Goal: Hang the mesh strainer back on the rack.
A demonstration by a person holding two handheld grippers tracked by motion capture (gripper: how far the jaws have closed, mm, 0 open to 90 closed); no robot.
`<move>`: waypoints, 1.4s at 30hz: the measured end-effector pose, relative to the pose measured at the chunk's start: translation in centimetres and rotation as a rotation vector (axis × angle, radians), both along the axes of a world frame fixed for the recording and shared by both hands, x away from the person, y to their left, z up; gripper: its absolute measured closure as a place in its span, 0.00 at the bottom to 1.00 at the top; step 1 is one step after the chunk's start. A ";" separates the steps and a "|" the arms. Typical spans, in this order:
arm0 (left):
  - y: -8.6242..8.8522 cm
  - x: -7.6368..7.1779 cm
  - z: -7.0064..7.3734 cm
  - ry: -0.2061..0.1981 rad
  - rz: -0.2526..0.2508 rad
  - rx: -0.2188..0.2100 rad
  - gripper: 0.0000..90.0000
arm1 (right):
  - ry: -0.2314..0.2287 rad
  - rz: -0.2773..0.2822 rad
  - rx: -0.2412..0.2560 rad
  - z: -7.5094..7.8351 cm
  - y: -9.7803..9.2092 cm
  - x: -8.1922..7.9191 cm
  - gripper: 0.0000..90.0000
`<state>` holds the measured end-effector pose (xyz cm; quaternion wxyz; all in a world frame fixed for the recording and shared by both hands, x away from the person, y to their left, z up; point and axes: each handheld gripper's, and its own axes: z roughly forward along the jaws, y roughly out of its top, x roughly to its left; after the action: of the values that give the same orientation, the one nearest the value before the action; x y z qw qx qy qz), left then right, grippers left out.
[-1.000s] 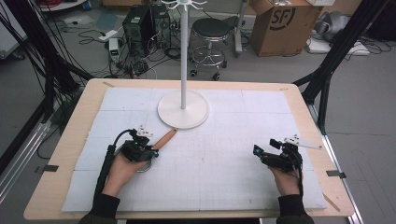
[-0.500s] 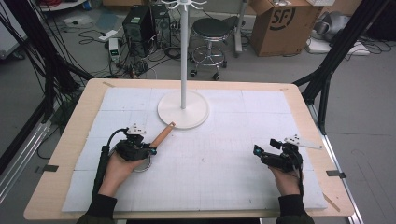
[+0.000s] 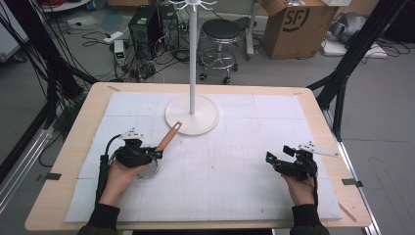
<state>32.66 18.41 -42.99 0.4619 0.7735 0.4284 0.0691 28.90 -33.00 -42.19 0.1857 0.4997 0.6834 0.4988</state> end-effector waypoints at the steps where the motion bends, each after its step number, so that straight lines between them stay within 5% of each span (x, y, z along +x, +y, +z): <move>1: 0.1 -0.1 0.1 -0.002 0.010 -0.004 0.80 | 0.001 -0.001 0.002 0.0 0.0 0.0 0.16; 16: 0.2 -0.5 1.4 -0.043 0.017 -0.172 0.80 | 0.002 0.000 0.008 0.0 0.0 0.0 0.16; 21: -0.1 -0.6 2.4 -0.072 0.029 -0.159 0.80 | 0.001 0.002 0.010 0.0 0.0 0.0 0.16; 26: -0.6 -0.3 3.9 -0.102 0.024 -0.228 0.80 | 0.004 0.006 0.017 0.0 0.0 0.0 0.16; 34: -0.6 0.3 5.2 -0.132 0.050 -0.278 0.80 | -0.003 0.012 0.023 0.0 0.0 -0.1 0.16; 35: -0.5 0.3 5.5 -0.144 0.049 -0.323 0.80 | 0.000 0.012 0.026 0.0 0.0 -0.1 0.16; 42: -0.9 0.5 7.3 -0.188 0.044 -0.396 0.80 | -0.002 0.017 0.031 0.1 0.2 -0.2 0.16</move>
<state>33.16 17.55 -35.64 0.6411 0.6483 0.4055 0.0653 28.75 -32.84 -42.09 0.1743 0.4961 0.6795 0.5116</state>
